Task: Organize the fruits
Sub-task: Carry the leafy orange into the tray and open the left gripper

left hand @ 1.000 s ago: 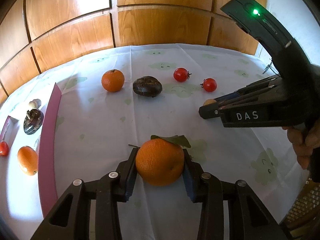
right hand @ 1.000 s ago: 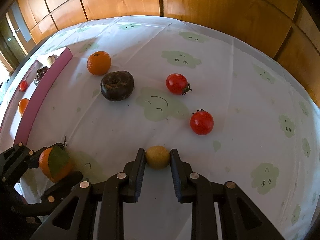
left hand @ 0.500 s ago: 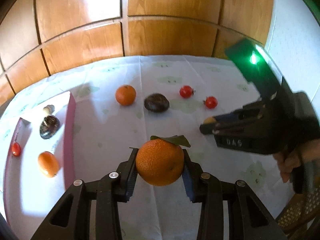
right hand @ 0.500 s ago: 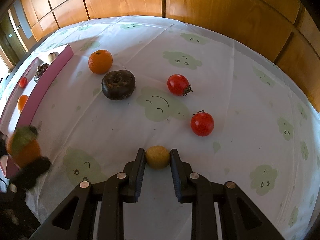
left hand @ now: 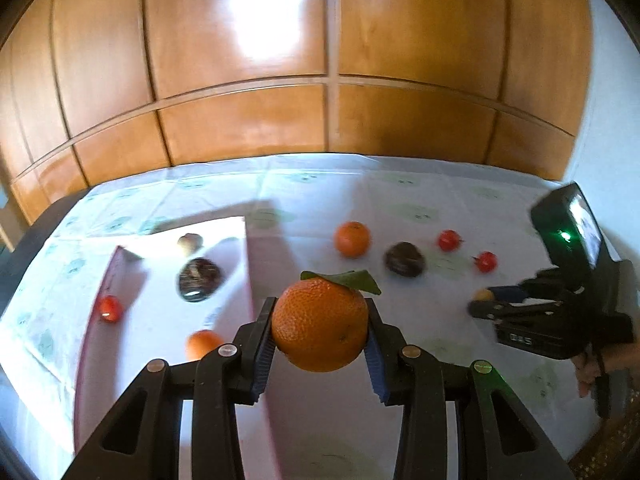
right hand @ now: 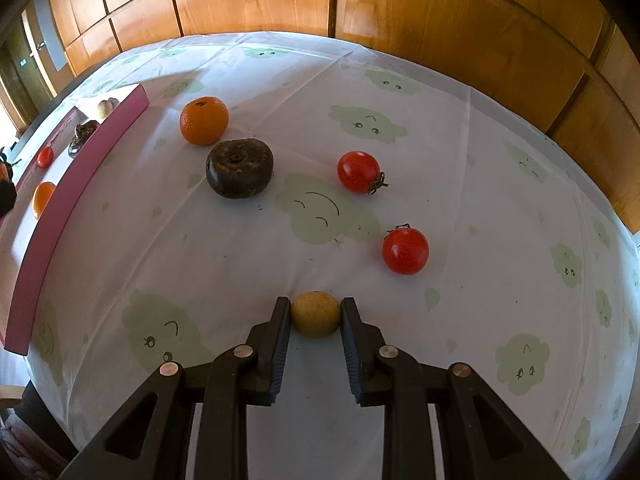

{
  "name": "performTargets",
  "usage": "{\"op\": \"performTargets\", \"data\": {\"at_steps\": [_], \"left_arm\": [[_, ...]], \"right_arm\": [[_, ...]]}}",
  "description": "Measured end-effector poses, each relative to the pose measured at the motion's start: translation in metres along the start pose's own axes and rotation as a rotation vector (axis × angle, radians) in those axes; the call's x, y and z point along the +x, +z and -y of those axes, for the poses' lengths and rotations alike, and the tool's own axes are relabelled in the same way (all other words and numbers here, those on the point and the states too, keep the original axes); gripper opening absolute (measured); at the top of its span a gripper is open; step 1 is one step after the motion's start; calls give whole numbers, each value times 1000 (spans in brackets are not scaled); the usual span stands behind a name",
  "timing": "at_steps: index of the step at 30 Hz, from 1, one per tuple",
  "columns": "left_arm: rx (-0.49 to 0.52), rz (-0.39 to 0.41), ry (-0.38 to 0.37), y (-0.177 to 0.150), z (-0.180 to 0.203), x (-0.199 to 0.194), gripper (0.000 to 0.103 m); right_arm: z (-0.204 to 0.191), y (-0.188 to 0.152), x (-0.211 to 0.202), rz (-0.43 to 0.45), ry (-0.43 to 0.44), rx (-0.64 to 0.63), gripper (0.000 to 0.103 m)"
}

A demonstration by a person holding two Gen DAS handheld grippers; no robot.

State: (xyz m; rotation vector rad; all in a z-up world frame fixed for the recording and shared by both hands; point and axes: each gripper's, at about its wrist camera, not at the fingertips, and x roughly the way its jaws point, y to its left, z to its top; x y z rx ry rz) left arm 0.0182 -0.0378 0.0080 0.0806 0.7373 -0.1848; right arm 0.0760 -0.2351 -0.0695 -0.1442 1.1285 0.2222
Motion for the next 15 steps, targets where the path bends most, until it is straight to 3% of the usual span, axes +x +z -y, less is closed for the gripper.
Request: {"op": "performTargets", "data": {"at_steps": [10,15], "left_arm": [[-89,-27,111,-7,-58,3,40],[-151,-81,157,-11,-91,15,40]], "right_arm": [[-1,-1,0,2,-4,-1,25],[-2,-1,0,2,-6,-2,25]]}}
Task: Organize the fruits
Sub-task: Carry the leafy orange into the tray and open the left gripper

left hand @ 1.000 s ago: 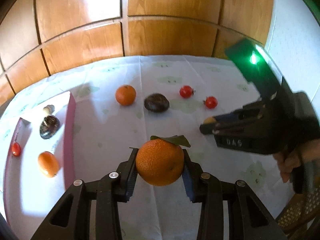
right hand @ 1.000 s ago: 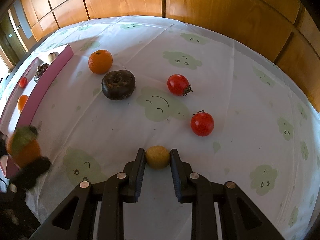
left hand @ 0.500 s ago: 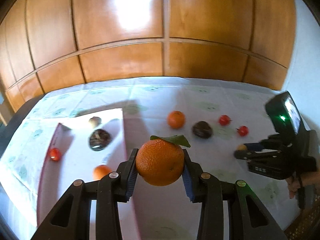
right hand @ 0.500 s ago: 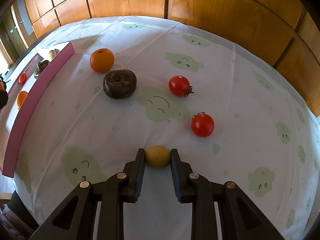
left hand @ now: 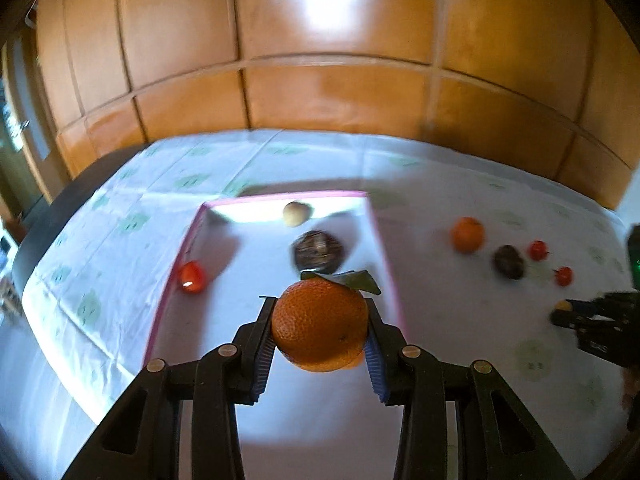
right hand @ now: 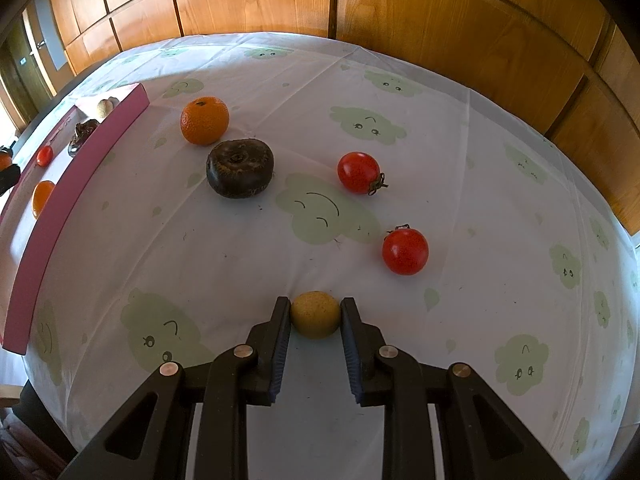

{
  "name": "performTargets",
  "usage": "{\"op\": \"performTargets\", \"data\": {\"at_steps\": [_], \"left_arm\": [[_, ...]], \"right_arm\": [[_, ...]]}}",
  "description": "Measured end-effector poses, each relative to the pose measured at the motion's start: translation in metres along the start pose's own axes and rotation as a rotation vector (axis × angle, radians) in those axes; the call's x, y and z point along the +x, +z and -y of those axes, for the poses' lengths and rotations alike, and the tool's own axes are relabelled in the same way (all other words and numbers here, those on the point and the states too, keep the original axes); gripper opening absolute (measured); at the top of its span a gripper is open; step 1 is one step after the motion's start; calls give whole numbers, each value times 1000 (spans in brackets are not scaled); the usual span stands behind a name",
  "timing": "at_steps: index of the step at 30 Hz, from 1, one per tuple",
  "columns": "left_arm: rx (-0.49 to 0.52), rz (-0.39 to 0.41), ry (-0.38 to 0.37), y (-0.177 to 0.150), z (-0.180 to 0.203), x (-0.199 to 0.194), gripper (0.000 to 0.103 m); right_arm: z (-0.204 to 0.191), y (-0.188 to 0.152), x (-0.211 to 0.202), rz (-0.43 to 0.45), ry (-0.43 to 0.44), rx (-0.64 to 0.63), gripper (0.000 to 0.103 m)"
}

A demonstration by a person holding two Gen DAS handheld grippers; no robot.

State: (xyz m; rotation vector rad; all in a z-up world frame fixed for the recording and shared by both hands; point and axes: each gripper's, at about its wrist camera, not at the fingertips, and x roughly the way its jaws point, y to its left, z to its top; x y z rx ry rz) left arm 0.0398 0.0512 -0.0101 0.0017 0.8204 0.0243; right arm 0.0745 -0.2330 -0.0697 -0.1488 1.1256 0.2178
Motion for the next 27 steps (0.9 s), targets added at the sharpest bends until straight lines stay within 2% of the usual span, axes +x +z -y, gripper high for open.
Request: {"op": "performTargets", "data": {"at_steps": [7,14,20,22,27], "left_arm": [[-117,-79,53,3,-44,28,40],[-177,-114,66,3,-70,45,40],[-191,-116,46,3,-75,51,42],[-193,-103,49,2,-75,49,53],[-194,-66,100,-1,-75,37,55]], "right_arm": [[0,0,0,1,-1,-1,25],[0,0,-1,2,-2,-1,25],[1,1,-1,1,-3,0,25],[1,1,-1,1,-5,1,25],[-1,0,-1,2,-8,1,25]]}}
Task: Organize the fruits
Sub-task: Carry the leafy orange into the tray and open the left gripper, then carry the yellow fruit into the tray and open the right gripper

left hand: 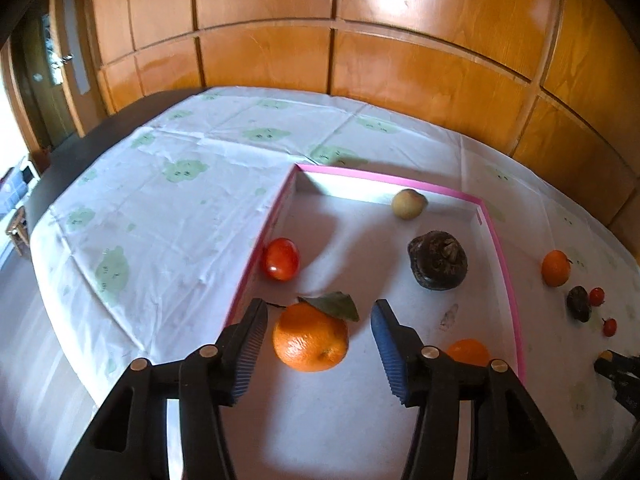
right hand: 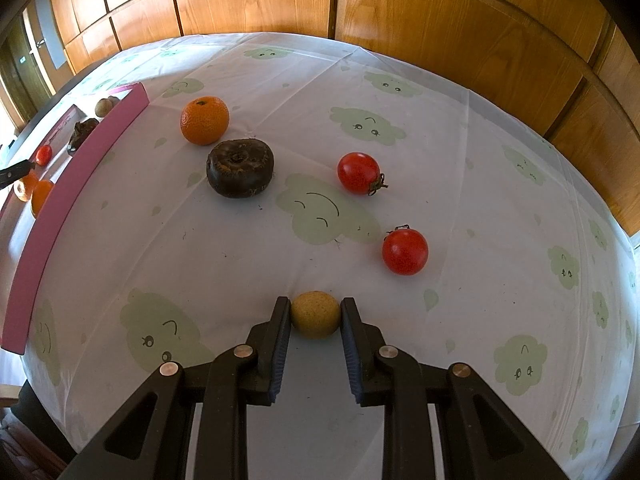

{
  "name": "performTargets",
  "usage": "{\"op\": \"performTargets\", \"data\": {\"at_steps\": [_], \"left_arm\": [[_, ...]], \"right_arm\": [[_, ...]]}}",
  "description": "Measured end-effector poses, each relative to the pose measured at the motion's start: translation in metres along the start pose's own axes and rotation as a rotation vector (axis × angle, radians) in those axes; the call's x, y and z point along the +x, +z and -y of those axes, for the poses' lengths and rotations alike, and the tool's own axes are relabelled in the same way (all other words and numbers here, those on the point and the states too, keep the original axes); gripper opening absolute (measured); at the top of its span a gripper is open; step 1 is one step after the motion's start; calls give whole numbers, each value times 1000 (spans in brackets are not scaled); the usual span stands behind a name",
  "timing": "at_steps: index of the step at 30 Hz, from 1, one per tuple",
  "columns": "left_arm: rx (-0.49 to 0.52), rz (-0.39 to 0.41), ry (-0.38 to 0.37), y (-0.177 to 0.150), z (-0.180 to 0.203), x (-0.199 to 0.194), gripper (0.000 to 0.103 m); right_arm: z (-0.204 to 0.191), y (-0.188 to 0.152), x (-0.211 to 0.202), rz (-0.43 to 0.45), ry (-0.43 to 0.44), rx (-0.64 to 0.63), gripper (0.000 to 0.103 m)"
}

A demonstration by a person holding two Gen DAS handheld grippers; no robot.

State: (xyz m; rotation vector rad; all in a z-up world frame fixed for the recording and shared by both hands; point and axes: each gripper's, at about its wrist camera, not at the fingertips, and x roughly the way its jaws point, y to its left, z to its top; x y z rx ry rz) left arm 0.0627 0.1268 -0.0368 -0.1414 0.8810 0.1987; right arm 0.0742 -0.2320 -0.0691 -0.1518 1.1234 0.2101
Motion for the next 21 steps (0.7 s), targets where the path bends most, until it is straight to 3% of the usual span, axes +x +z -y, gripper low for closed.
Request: {"op": "performTargets", "data": {"at_steps": [7,21], "left_arm": [[41,60,33,-9,12,-21,66],[89,75,-20,-23,39,-39,70]], "right_arm": [[0,0,0,1,-2,0,25],[-1,0,-1,4,-13,0,25]]}}
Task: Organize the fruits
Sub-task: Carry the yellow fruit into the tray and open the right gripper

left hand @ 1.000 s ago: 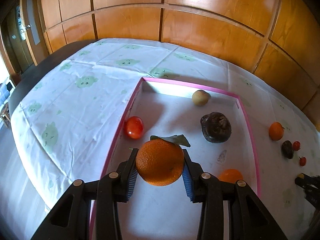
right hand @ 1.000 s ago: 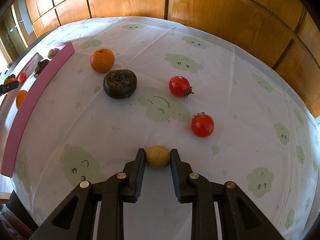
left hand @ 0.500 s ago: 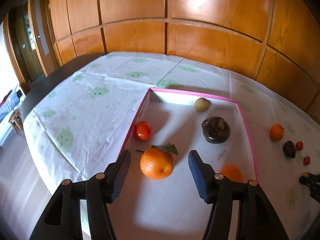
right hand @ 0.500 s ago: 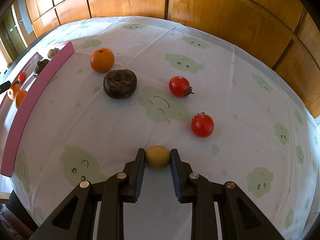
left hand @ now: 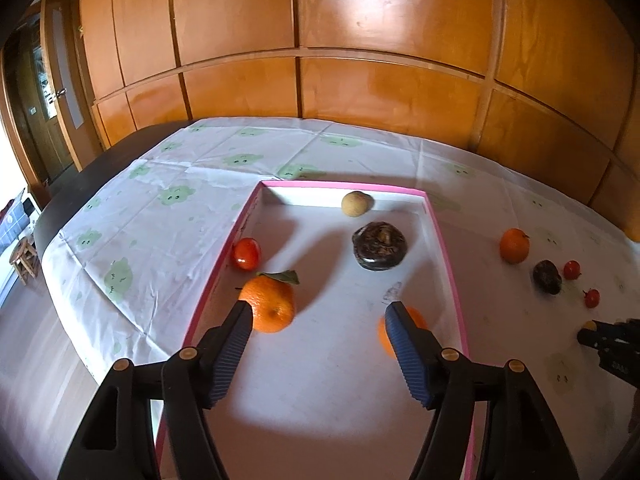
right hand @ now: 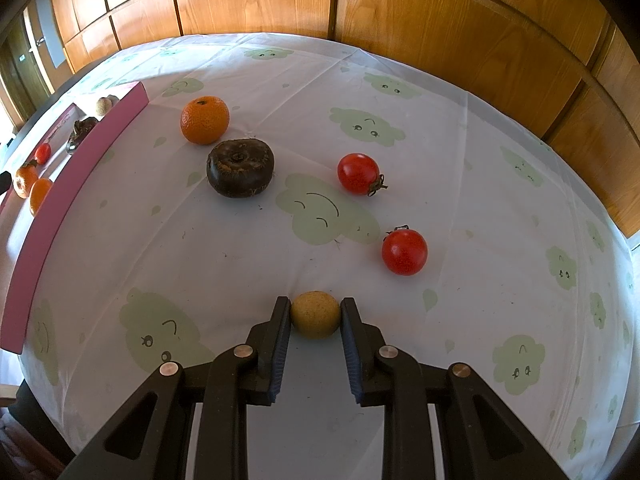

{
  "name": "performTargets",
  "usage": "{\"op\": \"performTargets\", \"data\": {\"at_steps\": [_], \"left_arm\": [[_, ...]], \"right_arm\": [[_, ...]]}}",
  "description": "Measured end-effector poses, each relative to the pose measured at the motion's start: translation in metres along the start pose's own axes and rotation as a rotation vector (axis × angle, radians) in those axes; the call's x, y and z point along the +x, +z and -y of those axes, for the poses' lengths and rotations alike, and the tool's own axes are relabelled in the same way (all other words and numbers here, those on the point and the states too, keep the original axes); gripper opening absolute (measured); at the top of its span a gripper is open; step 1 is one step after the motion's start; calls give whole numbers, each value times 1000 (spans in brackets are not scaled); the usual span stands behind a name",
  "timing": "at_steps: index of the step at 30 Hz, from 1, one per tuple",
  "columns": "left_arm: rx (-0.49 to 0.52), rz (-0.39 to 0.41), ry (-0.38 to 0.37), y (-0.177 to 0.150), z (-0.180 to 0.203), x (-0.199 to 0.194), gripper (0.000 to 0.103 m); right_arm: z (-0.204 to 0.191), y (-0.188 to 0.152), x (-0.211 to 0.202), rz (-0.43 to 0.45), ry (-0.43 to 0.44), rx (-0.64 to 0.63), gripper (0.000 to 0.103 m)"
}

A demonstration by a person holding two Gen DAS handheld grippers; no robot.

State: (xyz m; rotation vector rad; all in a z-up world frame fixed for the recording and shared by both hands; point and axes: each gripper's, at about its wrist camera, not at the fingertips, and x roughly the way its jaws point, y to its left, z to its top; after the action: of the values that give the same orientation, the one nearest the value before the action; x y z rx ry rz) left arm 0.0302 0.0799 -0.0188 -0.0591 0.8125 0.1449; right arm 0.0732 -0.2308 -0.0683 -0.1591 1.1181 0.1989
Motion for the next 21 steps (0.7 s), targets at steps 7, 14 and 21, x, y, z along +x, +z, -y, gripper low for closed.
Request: {"op": "performTargets", "data": {"at_steps": [7,14,21], "left_arm": [[6,-10,-3,-3,3,0,72],[-1,-11,-2,-4,1,-2,72],[-22,5,2,-2,-8,-6,75]], "right_arm": [[-1,0,-1,1,-4,-1,25],[-1,-1,-2,5,-7,11,25],[-16,3,-13,23,47,-35,25]]}}
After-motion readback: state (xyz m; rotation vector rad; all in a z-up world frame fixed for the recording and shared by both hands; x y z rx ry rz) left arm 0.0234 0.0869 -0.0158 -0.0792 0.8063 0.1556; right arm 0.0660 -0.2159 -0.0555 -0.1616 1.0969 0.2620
